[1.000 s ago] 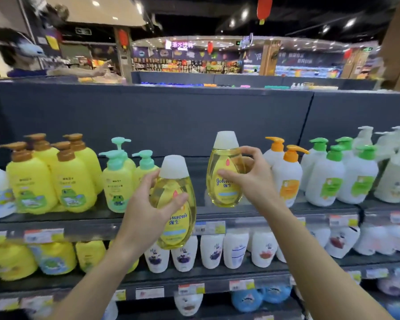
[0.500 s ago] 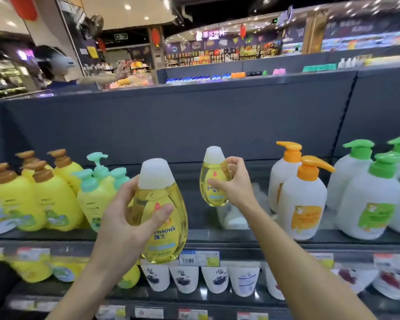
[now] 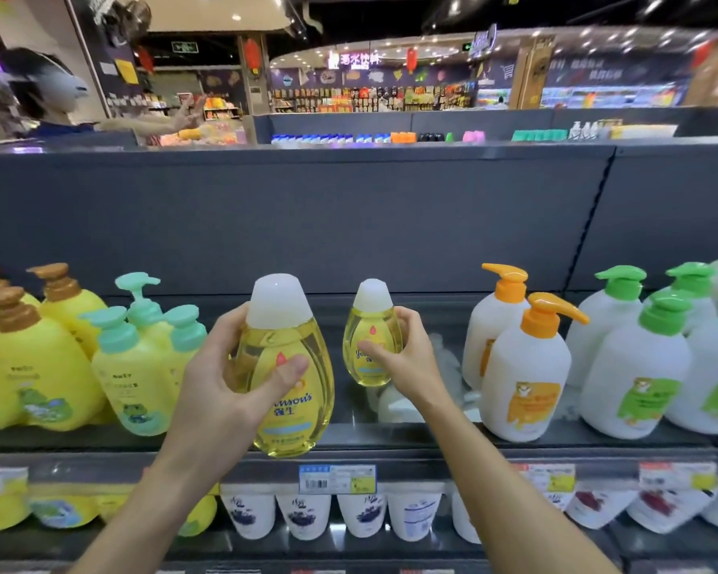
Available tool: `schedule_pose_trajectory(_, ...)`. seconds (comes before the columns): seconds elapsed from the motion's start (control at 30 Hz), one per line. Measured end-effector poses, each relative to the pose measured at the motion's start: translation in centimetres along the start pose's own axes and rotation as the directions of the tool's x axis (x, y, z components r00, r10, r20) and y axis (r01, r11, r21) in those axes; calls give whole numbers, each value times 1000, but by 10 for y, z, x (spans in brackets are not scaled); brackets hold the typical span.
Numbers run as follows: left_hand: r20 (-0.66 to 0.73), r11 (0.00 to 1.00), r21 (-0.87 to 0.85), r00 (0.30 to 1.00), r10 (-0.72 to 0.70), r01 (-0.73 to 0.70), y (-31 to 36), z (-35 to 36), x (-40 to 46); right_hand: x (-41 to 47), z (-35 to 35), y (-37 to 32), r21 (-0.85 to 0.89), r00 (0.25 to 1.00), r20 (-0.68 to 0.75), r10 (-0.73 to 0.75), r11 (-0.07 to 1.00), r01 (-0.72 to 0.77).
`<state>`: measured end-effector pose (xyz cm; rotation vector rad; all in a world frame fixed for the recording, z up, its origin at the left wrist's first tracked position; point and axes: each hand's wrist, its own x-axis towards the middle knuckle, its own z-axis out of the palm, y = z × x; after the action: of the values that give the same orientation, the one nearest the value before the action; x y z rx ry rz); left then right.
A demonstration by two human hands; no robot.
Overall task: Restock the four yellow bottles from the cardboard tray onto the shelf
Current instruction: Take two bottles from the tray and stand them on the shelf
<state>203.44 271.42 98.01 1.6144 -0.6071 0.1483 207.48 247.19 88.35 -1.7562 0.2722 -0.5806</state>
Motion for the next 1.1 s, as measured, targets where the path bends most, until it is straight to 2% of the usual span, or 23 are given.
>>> schedule_pose_trajectory(0.17,36,1000,7,999,20,-20,-8,-2,14,-6,-2,-1,-71,996,44,75,995,-71)
schedule_pose_trajectory(0.3,56,994,102,998,28,-33,-21,2,32,-37,-21,-10,-275,997,23,78,959,-68)
schedule_pose_trajectory(0.37,61,989,142,998,23,-31,-28,7,41,-61,-31,-6,-476,995,85,53,880,-6)
schedule_pose_trajectory(0.43,67,985,173,998,13,-24,-35,11,50,-79,-37,3,-675,985,164,46,734,78)
schedule_pose_trajectory(0.5,80,980,200,997,-3,-13,-41,16,57,-87,-40,11,-786,978,207,39,601,143)
schedule_pose_trajectory(0.67,120,950,313,991,-51,12,-47,22,64,-89,-44,15,-846,976,213,-51,490,210)
schedule_pose_trajectory(0.87,95,912,398,985,-145,96,-57,23,70,-95,-38,31,-886,959,173,-226,389,251)
schedule_pose_trajectory(1.1,85,856,480,961,-264,193,-67,30,89,-97,-36,30,-898,970,158,-183,383,219)
